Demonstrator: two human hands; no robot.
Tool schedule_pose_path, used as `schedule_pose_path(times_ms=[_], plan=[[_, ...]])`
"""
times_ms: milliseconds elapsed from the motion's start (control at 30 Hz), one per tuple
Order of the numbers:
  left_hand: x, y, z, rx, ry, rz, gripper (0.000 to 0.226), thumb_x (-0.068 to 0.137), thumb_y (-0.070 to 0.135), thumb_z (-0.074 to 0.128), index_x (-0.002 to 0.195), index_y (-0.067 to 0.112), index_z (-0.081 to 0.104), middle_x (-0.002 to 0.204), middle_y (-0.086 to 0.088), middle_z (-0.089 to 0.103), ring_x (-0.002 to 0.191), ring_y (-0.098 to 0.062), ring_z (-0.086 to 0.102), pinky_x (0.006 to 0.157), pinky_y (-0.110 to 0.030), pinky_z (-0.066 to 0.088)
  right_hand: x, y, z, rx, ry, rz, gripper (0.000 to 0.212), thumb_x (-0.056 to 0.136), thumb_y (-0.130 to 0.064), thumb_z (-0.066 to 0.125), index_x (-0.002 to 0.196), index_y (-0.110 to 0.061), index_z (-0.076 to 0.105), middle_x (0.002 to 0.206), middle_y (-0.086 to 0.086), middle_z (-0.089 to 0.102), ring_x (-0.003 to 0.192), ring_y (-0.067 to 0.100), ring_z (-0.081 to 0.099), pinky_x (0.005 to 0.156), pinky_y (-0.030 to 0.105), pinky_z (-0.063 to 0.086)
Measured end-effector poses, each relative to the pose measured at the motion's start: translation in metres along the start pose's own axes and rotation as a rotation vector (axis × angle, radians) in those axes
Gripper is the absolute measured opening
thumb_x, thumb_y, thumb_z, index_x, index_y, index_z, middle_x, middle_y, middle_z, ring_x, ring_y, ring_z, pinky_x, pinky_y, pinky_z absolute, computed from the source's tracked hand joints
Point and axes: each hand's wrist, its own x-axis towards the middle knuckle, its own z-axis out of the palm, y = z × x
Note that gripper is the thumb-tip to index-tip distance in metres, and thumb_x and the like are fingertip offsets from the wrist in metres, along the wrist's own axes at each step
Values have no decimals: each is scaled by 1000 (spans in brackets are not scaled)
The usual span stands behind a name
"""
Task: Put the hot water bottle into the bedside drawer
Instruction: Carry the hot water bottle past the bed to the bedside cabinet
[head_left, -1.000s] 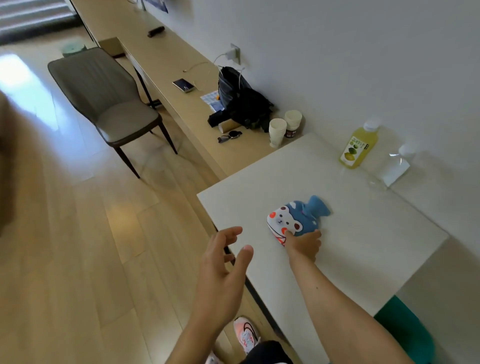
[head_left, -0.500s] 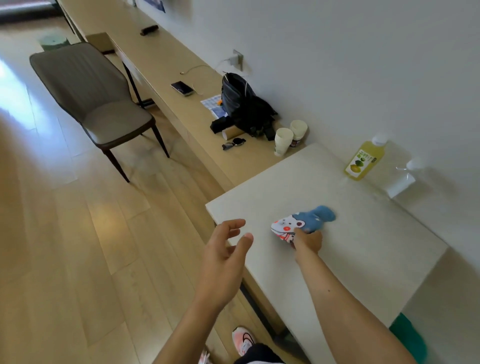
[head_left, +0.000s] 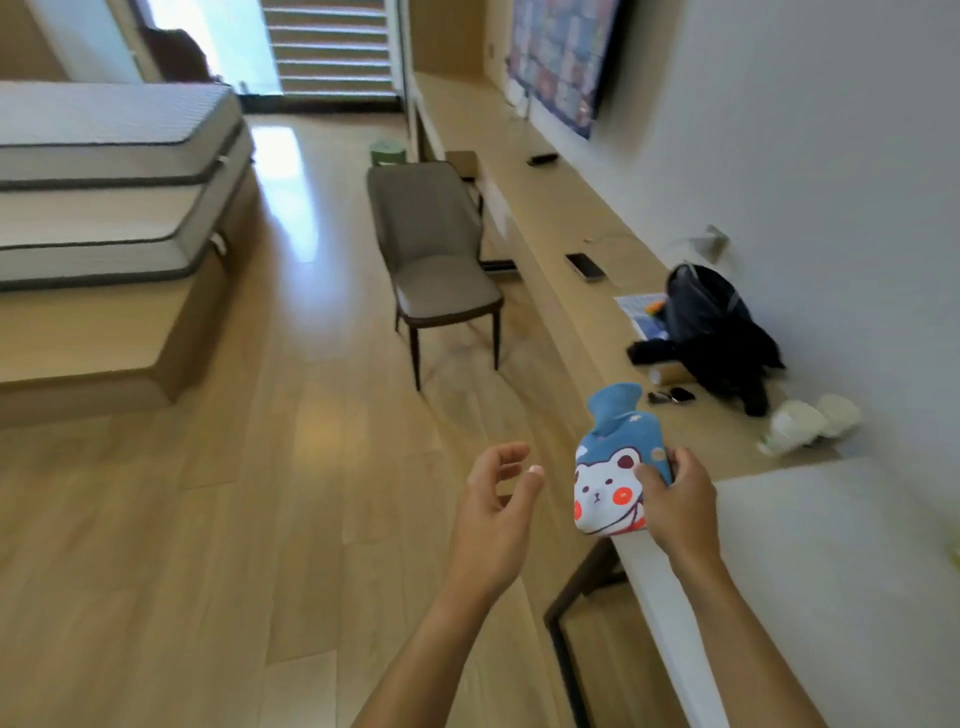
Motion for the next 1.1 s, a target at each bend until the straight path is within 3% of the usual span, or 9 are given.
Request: schedule_pose_path(times_ms=[133,233,333,433,633,833,900,1000,1100], plan=[[19,4,-63,-27,116,27,19,95,28,60,113,31,65,115,13,68,107,8,59,75,-6,46,-10,-72,53,-52,-103,-193,7,91,-19,60,91,-14,55,82,-2,65,72,10,64,54,27,49],[31,5,-103,-23,196,31,17,95,28,60,111,33,65,114,18,68,109,7,60,74,-4,45,-17,-117,90,-83,-158,-282,9,92,-23,60,93,-17,54,81,-3,65,71,12,64,56,33,53],[53,5,-138,-22,266,43,17,96,26,60,111,31,66,115,17,68,109,6,60,76,-6,46,-15,-150,131,-86,-224,-327,7,92,-24,58,92,-18,54,79,-2,65,70,16,65,58,36,53],[87,0,-168,-7,320,41,18,96,25,60,112,29,66,118,13,69,112,1,62,85,-17,49,-3,-177,177,-90,-251,-369,8,91,-22,57,86,-18,52,72,-3,62,65,17,61,55,33,46],[187,-9,-226,58,419,18,18,95,31,60,111,33,66,118,17,68,111,3,62,90,-27,52,50,-228,281,-135,-269,-424,15,91,-28,56,80,-23,46,68,-6,59,63,18,59,55,39,50],[301,12,-288,104,482,15,17,95,28,60,110,33,66,116,17,69,106,7,62,82,-20,49,122,-302,378,-124,-333,-451,13,90,-31,55,82,-24,46,70,-7,60,62,11,58,49,30,38],[339,22,-312,106,527,37,18,95,26,60,110,33,67,116,17,68,107,4,62,86,-25,51,145,-333,410,-127,-354,-474,14,91,-32,57,84,-25,46,71,-7,61,61,8,58,48,27,37],[394,38,-344,79,577,23,18,96,25,58,111,30,66,118,10,68,112,-7,62,96,-39,53,177,-380,454,-140,-401,-493,14,93,-32,58,90,-24,48,76,-7,62,62,8,62,50,28,51],[448,50,-371,64,606,35,19,96,24,58,112,29,66,118,9,69,113,-10,63,99,-46,52,209,-418,495,-140,-392,-522,14,92,-32,58,88,-23,48,73,-8,60,61,8,61,48,27,47]])
